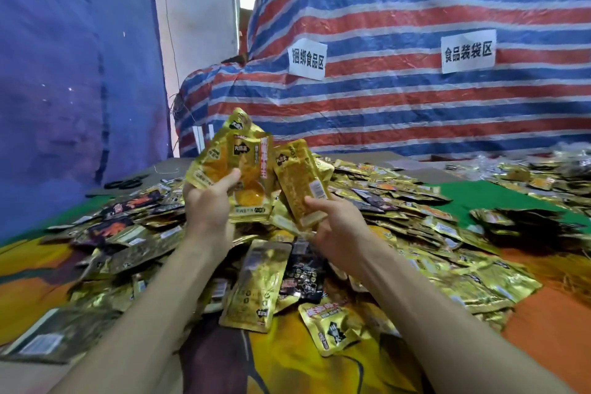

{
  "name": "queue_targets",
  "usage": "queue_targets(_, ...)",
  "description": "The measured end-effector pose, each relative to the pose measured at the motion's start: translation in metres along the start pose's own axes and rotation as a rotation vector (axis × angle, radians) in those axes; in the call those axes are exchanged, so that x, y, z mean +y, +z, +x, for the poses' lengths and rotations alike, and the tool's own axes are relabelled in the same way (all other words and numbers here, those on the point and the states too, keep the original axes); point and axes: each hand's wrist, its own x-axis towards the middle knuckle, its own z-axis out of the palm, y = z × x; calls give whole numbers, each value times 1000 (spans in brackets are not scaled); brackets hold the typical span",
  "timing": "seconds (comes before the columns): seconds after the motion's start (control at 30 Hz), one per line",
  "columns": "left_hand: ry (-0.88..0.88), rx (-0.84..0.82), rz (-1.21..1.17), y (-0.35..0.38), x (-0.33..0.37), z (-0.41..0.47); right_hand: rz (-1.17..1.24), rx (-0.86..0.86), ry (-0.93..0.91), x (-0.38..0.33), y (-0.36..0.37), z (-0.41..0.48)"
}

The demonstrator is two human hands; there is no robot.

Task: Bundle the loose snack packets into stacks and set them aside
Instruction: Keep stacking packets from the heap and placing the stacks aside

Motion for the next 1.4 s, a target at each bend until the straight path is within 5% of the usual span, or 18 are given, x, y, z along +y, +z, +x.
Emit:
queue_targets(0.2,-124,-70,-92,5,-6,-11,185,-120,-31,12,11,-4)
queue_targets(0.3,-129,-151,6,6,-14,-16,223,-29,-111,12,5,1)
queue_targets(0.47,-8,-246,184,4,-24,-20,-149,198,-366,12,-8,4)
queue_targets(0.67,-157,-512,357,1,-19,-24,-279,196,-448,13,-16,-1)
queue_targets(0.9,-135,-373,307,-7,-18,-12,-218,68,-363,8,-22,-7)
queue_targets(1.17,111,-61,529,2,-27,-31,-605,-128,-449,16,-14,-15)
queue_targets(1.4,174,-414,707,9,-24,-43,-430,-6,-519,7,-12,-22)
